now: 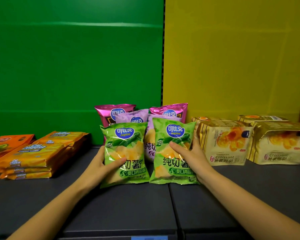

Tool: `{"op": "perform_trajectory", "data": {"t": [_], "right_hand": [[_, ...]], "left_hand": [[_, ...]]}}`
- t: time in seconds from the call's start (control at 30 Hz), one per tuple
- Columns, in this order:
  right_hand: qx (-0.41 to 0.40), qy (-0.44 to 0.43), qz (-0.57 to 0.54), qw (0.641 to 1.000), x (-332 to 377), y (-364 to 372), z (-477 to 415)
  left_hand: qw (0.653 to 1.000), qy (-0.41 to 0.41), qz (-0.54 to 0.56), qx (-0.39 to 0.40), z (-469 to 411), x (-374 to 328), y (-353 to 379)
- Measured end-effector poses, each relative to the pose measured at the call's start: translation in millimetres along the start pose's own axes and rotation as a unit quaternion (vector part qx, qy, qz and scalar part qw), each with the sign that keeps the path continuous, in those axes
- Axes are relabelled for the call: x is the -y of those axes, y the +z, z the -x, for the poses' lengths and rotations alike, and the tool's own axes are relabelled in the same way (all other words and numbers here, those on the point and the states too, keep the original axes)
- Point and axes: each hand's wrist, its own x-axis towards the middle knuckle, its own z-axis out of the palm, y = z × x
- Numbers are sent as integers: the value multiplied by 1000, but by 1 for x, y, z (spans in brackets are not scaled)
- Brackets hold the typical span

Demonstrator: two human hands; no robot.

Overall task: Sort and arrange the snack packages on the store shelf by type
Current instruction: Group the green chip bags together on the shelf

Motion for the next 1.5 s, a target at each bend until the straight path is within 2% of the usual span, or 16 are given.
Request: {"op": "perform_trajectory", "data": {"t": [0.37, 0.53, 0.67, 0.87, 1.07, 1.27, 1.5], "right_hand": [[-64, -15, 1, 998, 6, -13, -11], [4, -20, 11, 1000, -9, -2, 0], [57, 8, 11, 998, -8, -10, -1], [73, 30, 17, 997, -10, -25, 0], [135, 39, 95, 986, -11, -37, -4], [147, 63, 103, 982, -9, -27, -7], [132, 47, 31, 990, -8, -31, -2]], "left_hand": [[999, 15, 43, -16, -3, 2, 0], [999, 30, -8, -24, -1, 8, 13], [997, 43, -51, -46, 5, 8, 12], [989, 45, -127, -57, 8, 7, 13], [986, 51, -151, -55, 11, 6, 12], [985, 42, -158, -53, 14, 6, 12], [981, 30, -180, -65, 16, 6, 21]]}}
